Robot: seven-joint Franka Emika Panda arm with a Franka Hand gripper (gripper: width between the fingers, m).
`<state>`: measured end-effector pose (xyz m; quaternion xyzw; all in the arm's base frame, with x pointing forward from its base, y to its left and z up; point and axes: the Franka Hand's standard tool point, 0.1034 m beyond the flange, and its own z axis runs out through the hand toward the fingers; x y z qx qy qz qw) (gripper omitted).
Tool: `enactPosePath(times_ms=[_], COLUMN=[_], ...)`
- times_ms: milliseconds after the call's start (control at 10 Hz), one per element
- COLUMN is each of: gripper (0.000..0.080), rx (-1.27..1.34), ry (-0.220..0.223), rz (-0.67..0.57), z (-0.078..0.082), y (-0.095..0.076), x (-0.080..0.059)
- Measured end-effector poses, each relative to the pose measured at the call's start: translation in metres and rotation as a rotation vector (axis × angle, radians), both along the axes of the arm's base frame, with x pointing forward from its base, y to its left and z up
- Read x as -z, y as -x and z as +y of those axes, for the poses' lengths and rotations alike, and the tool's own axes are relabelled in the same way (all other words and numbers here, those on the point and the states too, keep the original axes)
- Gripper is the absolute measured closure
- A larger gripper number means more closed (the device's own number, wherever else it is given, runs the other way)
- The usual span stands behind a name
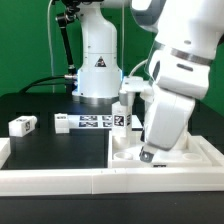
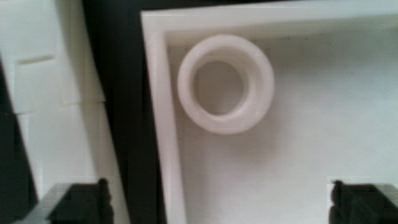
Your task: Assemble square table
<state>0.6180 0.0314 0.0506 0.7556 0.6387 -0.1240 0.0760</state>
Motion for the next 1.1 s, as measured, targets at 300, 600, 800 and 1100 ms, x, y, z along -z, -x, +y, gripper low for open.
enactPosePath(times_ms=[300,600,800,1100], gripper=[0.0151,0.015,0.015,0.015], rx=[0.01,0.063,0.141,0.33], ry=[0.0,0.005,0.013,0.027], rz=[-0.05,-0.087,-0.067,-0.123], z=[-0.032,-0.067,-0.099,-0.095], y=[0.006,0.008,0.04,0.038], x=[-0.041,-0.07,-0.055,-0.055])
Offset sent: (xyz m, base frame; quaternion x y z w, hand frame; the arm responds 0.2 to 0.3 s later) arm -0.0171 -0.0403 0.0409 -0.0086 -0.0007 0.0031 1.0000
